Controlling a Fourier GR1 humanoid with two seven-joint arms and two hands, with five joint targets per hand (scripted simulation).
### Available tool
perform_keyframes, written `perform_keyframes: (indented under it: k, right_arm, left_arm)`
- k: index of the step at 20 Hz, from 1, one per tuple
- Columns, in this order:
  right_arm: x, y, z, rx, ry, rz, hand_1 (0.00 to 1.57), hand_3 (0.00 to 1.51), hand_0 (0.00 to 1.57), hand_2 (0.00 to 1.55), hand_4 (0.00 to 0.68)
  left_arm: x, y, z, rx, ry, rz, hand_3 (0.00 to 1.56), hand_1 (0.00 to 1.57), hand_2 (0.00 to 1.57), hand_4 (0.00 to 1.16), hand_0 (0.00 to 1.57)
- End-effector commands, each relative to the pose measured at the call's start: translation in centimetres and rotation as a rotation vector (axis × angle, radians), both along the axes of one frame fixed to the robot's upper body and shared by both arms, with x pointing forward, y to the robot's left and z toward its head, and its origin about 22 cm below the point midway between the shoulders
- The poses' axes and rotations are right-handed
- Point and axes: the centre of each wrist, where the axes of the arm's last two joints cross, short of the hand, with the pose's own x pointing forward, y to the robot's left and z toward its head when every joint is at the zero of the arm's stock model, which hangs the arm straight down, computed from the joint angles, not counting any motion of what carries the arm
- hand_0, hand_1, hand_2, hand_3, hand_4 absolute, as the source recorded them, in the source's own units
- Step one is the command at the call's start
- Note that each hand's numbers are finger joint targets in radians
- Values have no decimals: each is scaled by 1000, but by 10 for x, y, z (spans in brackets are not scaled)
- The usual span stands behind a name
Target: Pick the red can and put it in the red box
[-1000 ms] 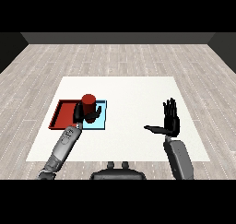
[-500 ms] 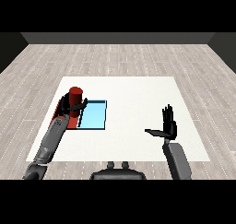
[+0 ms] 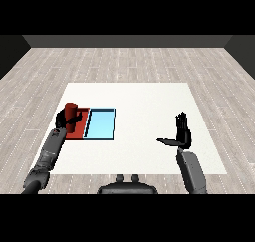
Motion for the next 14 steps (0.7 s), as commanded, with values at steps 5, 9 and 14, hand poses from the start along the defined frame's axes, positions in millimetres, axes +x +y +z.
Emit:
perform_keyframes:
  k: [5,9,14]
  right_arm:
    - [-5,0,8,-34,-78,6,0,0,0,0,0]
    - [1,12,8,-26,-100,-14,0,0,0,0,0]
    - [-12,3,9,-15,-112,13,0,0,0,0,0]
  left_arm:
    - [-13,24,-41,81,257,183,825,697,753,826,697]
    - [-14,16,-52,52,325,203,0,849,797,706,849]
    - [-14,21,-48,-19,376,147,0,714,696,505,714]
